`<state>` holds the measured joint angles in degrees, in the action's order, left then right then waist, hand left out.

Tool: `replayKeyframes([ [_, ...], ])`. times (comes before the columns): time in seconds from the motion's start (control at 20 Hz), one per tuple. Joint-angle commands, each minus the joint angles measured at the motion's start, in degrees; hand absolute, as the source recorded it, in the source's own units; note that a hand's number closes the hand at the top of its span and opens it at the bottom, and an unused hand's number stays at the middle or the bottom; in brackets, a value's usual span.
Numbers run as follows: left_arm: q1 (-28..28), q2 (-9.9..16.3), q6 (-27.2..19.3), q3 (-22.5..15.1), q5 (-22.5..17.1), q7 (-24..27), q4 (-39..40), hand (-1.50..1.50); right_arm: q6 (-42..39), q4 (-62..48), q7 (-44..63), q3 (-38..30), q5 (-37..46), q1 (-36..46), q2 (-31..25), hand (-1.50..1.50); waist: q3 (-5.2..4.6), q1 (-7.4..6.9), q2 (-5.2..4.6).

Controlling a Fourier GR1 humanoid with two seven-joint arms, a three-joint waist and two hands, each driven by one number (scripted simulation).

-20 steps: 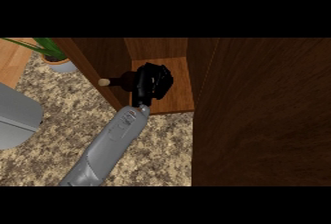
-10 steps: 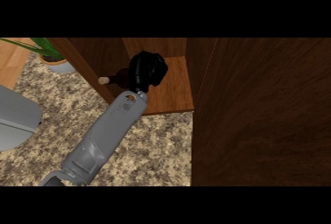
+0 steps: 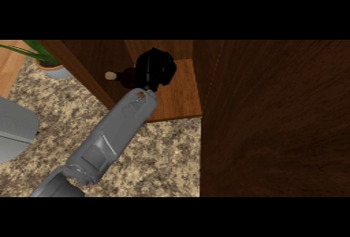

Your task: Pick up the wine, place it into the cabinet and close the cabinet

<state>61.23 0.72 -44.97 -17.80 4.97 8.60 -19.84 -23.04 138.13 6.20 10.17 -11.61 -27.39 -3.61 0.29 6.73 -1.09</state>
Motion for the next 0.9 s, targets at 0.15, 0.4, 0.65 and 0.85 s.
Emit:
replayKeyframes([
  [0.15, 2.0, -0.7, -1.2, -0.8, -2.9, -3.6, 5.1, 1.5, -0.3, 4.0, 1.9, 0.7, -4.9, -0.2, -0.1, -1.5, -0.33, 0.9, -0.8],
  [0.4, 3.8, -0.7, -2.6, -4.0, -2.7, -9.3, 7.8, 1.5, -0.4, 2.8, 2.1, 0.9, -3.7, -0.1, -0.2, -1.5, -0.29, 1.73, -0.81],
  [0.65, 2.9, -0.7, -7.4, -6.1, -0.4, -10.0, 10.8, 1.5, -2.1, 2.1, 0.1, -1.4, -6.8, -0.9, -1.1, -1.5, -0.24, 1.81, -1.05],
  [0.85, 1.9, -0.7, -8.6, -7.0, -0.1, -9.9, 11.0, -1.5, -1.9, 1.2, 0.6, -0.5, -5.0, 0.9, -1.0, -1.5, -0.32, 1.6, -1.33],
])
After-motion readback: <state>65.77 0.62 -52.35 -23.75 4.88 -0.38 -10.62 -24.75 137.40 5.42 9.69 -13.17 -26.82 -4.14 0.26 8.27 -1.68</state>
